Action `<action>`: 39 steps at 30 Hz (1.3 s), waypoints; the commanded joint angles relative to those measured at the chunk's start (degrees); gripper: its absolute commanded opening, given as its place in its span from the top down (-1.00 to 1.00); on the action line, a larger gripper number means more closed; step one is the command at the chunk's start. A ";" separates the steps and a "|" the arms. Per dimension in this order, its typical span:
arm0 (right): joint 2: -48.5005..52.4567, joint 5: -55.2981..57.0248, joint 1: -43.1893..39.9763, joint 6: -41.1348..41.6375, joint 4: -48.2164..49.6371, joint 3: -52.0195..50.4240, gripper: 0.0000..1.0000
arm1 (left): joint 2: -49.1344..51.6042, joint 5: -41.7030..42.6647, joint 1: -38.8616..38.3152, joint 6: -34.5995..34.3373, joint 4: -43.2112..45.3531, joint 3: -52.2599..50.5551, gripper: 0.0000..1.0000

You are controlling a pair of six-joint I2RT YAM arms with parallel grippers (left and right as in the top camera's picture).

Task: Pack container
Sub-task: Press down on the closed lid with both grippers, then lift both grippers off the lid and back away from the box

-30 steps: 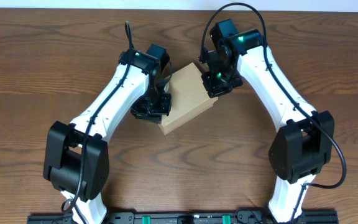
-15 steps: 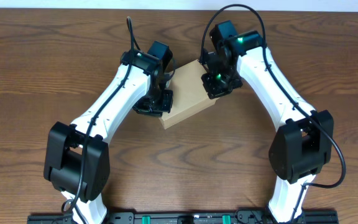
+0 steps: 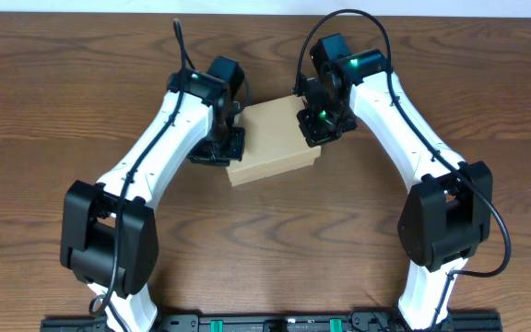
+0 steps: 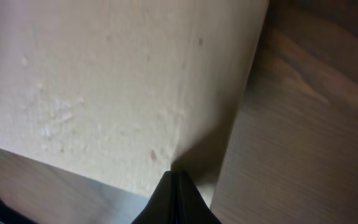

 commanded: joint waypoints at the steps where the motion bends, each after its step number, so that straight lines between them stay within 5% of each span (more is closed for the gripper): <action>1: -0.92 -0.72 0.85 -1.01 0.70 0.50 0.97 | -1.68 -2.43 1.27 0.17 -0.22 3.10 0.88; 17: -1.14 -0.72 0.59 -0.81 1.57 2.47 0.98 | -1.25 -2.10 10.56 1.73 0.44 4.07 0.70; 39: -1.14 -0.66 -6.34 1.11 1.40 4.96 0.98 | 9.33 3.37 10.78 3.21 8.11 4.02 0.72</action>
